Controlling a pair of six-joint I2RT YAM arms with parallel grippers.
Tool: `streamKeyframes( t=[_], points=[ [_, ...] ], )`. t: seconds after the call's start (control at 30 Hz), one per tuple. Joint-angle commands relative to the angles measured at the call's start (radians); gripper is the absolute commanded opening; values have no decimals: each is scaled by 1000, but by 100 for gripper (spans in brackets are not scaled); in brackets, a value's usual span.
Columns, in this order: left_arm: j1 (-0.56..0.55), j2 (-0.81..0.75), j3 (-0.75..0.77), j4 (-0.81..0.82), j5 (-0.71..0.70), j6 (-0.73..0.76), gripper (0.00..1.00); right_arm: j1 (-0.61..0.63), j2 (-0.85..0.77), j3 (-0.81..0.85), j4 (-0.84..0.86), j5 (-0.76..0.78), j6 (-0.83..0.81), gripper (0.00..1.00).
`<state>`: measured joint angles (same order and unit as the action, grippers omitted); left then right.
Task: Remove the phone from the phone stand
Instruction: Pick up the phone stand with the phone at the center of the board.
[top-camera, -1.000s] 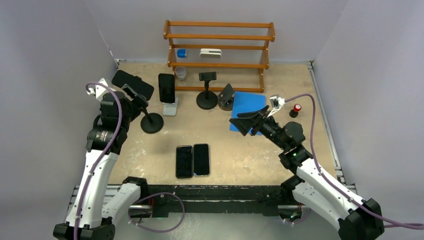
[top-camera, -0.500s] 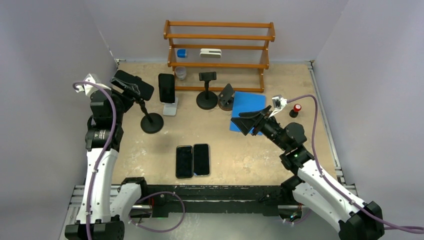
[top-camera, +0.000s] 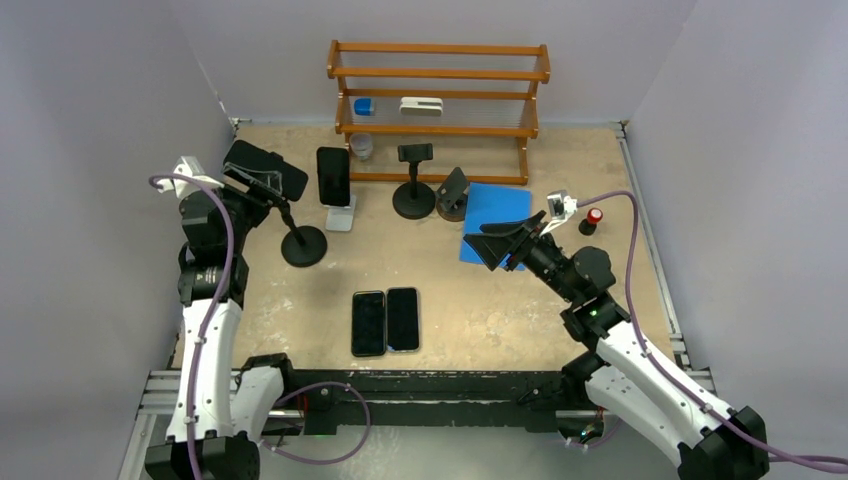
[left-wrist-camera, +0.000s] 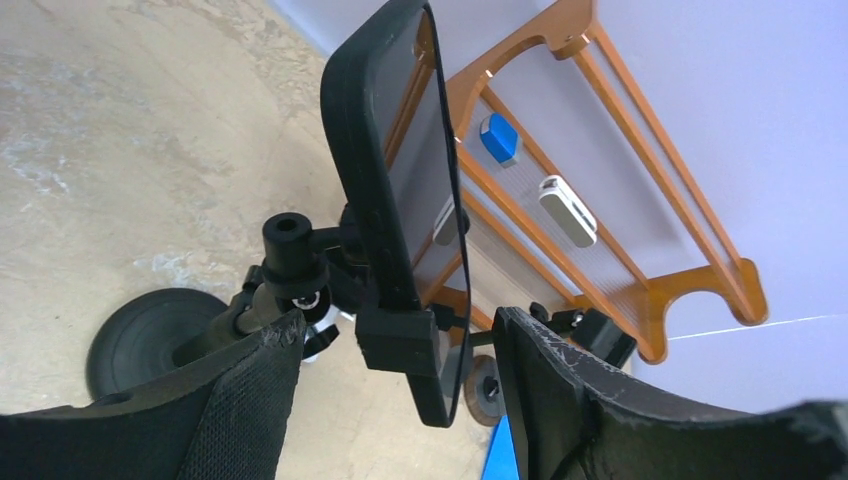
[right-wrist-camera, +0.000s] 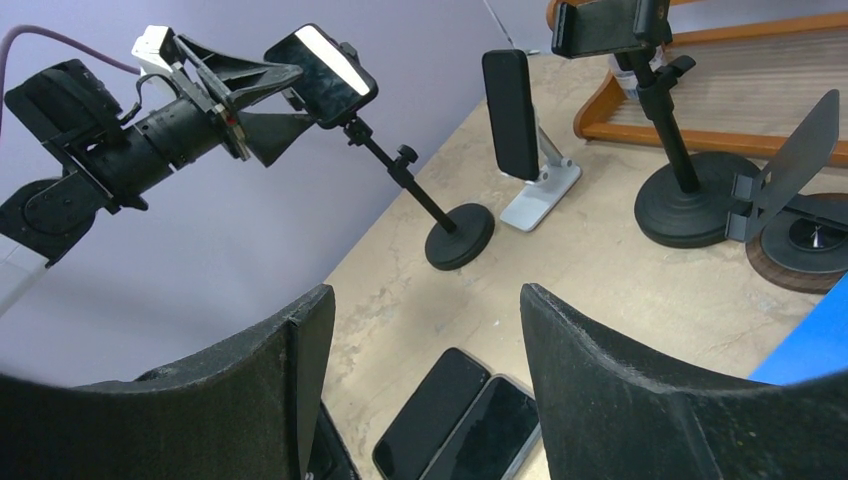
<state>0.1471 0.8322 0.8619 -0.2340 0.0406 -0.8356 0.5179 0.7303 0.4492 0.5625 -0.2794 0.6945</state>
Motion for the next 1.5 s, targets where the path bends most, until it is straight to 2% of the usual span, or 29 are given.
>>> streamKeyframes(
  t=[0.0, 0.23, 0.5, 1.0, 1.47],
  points=[
    [18, -28, -34, 126, 51, -54, 66, -1, -15, 14, 24, 5, -21, 70],
    [46, -42, -104, 212, 106, -123, 60, -1, -27, 9, 18, -10, -24, 69],
    [51, -42, -93, 219, 125, -137, 53, -1, -34, 0, 28, -10, -24, 69],
    [53, -36, -16, 152, 77, -106, 54, -1, -31, -4, 30, -14, -27, 69],
    [52, -30, -17, 158, 64, -91, 52, -1, -38, -10, 25, -5, -33, 69]
  ],
)
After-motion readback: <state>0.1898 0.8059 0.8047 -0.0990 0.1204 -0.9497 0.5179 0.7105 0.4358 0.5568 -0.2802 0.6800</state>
